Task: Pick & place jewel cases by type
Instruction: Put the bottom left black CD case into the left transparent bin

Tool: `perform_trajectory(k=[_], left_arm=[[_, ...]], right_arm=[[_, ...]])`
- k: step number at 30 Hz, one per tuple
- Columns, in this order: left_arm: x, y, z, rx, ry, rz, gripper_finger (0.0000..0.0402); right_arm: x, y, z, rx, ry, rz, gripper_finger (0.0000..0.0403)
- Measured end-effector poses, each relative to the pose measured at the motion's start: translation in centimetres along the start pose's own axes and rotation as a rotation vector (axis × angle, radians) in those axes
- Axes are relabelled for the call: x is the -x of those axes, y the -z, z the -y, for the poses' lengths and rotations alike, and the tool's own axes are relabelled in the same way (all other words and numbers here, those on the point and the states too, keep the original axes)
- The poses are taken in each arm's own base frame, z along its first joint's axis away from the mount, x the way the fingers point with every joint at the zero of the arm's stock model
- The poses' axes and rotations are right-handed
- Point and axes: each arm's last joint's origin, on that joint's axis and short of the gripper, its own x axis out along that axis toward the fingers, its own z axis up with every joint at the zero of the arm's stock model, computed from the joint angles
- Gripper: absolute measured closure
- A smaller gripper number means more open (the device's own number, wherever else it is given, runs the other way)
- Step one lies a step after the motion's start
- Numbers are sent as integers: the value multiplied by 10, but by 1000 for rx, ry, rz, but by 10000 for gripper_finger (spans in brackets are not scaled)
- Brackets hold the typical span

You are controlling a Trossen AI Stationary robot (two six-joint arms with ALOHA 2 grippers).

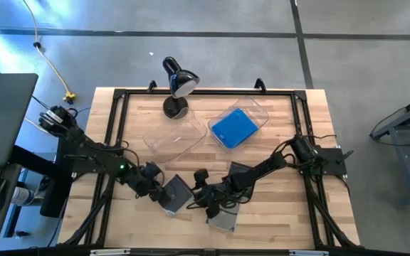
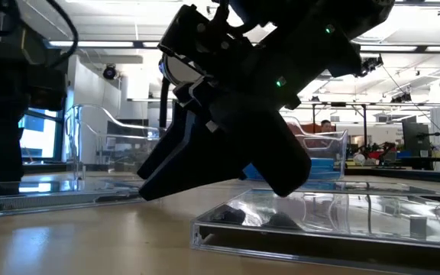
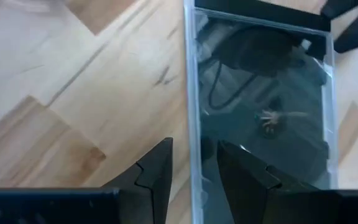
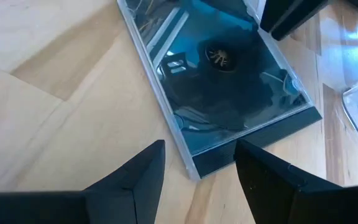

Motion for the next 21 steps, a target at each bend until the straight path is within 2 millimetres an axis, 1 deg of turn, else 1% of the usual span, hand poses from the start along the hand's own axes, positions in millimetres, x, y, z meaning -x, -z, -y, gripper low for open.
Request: perform_trajectory(k=[5,7,11,13,17,21], left_arm=[[-3,-10,3,-22,70,-54,275],[-3,-14,3,-49,83,-74,267],[-5,-18,-1,-157,55,-51,243],[-5,-21,-3,-192,20,-3,237],[-5,-22,-2,-177,17,26,235],[-5,-20,-2,-186,37,-22,235]], right_arm=[[-1,2,3,-2,3,-12,217],[-1,2,4,-3,3,-13,217],[-1,3,4,-1,2,-22,217],[-1,3,4,-4,1,-27,217],[0,3,3,-25,-4,-30,217],[0,3,3,-25,-5,-31,217]])
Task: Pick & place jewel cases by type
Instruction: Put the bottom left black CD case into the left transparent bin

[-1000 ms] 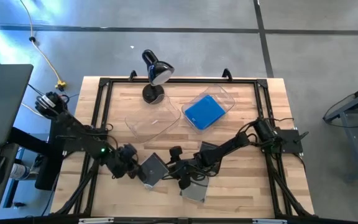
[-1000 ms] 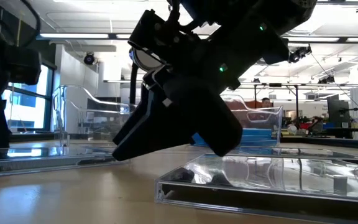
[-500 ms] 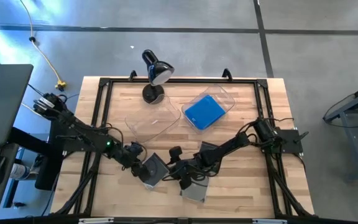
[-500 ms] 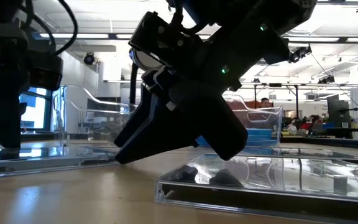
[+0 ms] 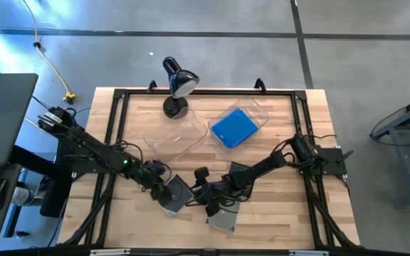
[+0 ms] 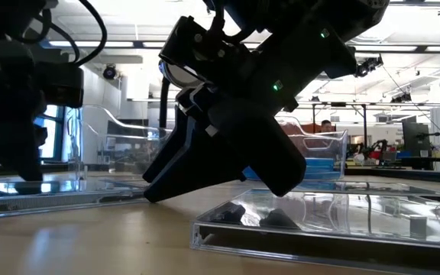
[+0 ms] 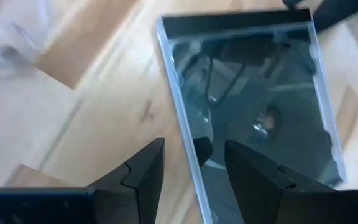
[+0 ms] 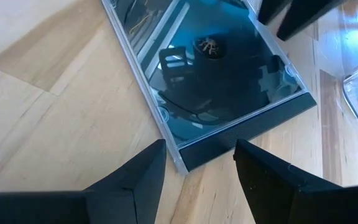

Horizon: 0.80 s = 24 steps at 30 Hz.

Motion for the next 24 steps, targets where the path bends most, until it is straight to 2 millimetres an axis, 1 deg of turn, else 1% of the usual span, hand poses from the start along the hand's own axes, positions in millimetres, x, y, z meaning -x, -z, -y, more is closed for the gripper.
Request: perform_trajectory(k=[6,11,15,17,24], left_arm=[[-2,2,1,8,32,-63,234],[-11,2,5,14,70,-65,234],[-16,0,10,10,129,-41,234],[-15,-1,11,9,132,-32,234],[-3,-5,15,-7,179,-9,234]], right_arm=[[0,0,0,-1,6,3,217],[-1,0,0,39,31,3,217],[-6,6,-1,60,34,-12,217],[-7,6,-2,65,26,-17,217],[-4,4,-9,149,87,-32,217]])
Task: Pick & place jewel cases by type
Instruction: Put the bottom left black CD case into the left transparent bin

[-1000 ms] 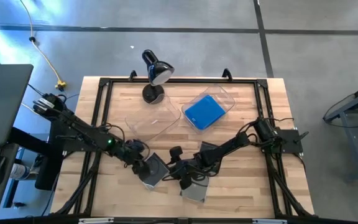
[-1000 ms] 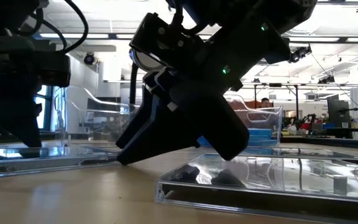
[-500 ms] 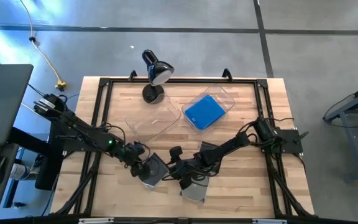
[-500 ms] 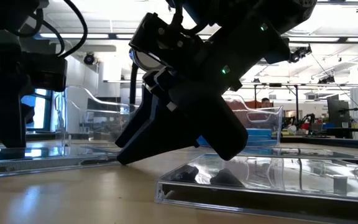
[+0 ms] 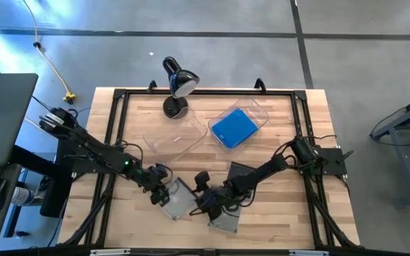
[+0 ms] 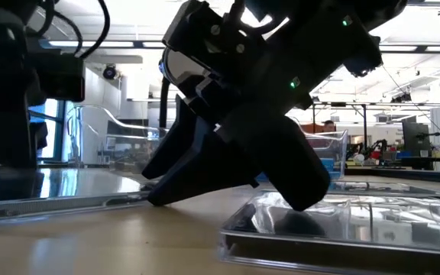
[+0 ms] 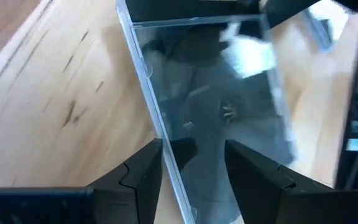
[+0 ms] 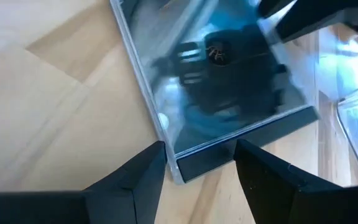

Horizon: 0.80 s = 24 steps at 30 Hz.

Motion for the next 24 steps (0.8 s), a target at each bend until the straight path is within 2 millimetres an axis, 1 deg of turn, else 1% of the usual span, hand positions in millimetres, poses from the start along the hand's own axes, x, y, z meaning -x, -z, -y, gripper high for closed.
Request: perform_trajectory(k=[8,13,16,24], left_arm=[[11,-4,5,-28,48,40,234],[19,-8,9,-41,78,86,234],[23,-9,11,-42,93,101,234],[24,-10,12,-38,105,110,234]], right_arm=[[0,2,0,-23,-13,-13,217],[-2,4,3,-121,22,-26,217],[-2,4,3,-126,27,-23,217],[-2,3,4,-135,42,-12,217]])
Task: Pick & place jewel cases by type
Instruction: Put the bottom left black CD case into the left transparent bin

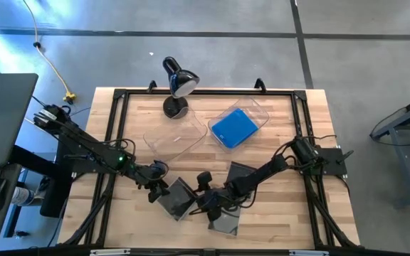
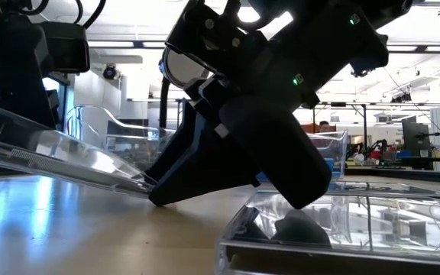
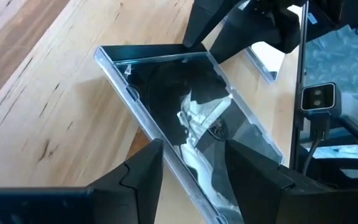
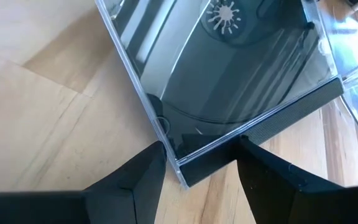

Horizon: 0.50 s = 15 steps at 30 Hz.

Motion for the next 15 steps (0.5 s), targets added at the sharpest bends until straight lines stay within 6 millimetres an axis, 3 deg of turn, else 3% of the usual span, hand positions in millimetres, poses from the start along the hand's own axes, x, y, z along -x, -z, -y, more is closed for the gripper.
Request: perform_trajectory(k=[15], left_arm=[[0,-5,4,4,8,70,235]], right_arm=[[6,-9,-14,90,62,65,217]])
